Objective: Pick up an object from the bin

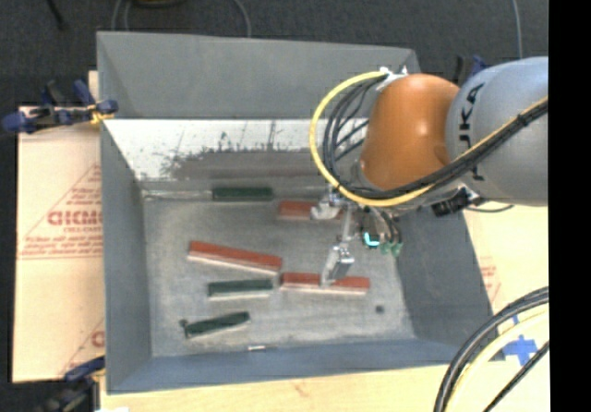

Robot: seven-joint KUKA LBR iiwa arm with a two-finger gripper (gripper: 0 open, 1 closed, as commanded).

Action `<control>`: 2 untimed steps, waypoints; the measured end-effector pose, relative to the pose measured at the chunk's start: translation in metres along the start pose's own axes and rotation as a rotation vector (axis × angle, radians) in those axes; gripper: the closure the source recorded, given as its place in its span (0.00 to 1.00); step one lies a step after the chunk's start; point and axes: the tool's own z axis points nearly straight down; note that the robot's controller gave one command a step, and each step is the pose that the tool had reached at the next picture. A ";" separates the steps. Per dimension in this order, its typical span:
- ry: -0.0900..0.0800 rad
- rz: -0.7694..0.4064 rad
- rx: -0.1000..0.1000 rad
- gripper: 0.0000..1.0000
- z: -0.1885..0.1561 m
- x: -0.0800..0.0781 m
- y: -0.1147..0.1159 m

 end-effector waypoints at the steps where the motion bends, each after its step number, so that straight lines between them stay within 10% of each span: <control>1: -0.007 0.000 0.000 0.00 -0.004 -0.002 0.000; 2: -0.012 -0.052 -0.001 1.00 0.080 0.011 0.002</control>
Offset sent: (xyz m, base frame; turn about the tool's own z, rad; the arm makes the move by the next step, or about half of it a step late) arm -0.0155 0.0019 -0.0853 -0.0542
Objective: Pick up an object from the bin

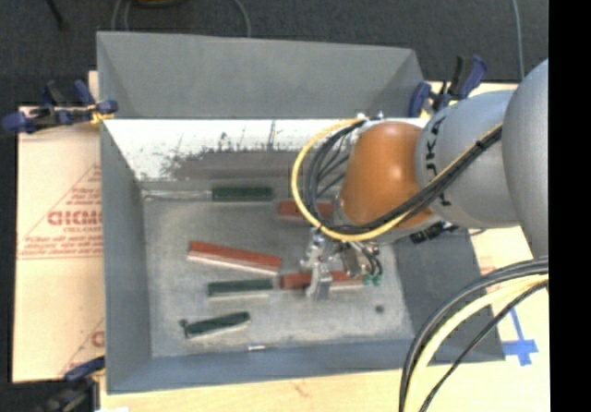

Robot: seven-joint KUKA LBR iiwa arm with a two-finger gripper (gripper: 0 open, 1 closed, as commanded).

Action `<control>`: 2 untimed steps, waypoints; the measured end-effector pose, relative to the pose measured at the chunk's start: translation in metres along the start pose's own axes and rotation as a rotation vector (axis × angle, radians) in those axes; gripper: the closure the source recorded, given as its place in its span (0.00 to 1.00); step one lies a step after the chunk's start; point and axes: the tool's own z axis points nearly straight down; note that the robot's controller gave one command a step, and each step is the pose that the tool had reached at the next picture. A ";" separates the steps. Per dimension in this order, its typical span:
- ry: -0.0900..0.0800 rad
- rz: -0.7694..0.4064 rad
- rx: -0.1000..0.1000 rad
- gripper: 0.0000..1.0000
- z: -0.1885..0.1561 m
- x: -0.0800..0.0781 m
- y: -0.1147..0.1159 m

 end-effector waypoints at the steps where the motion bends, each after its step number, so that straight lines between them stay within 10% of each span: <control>1: 0.000 0.000 0.000 1.00 0.000 0.000 0.000; 2: 0.004 -0.005 0.003 1.00 -0.138 0.003 -0.011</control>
Offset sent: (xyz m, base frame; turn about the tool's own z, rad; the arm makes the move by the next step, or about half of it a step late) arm -0.0051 -0.0100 0.1371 -0.0085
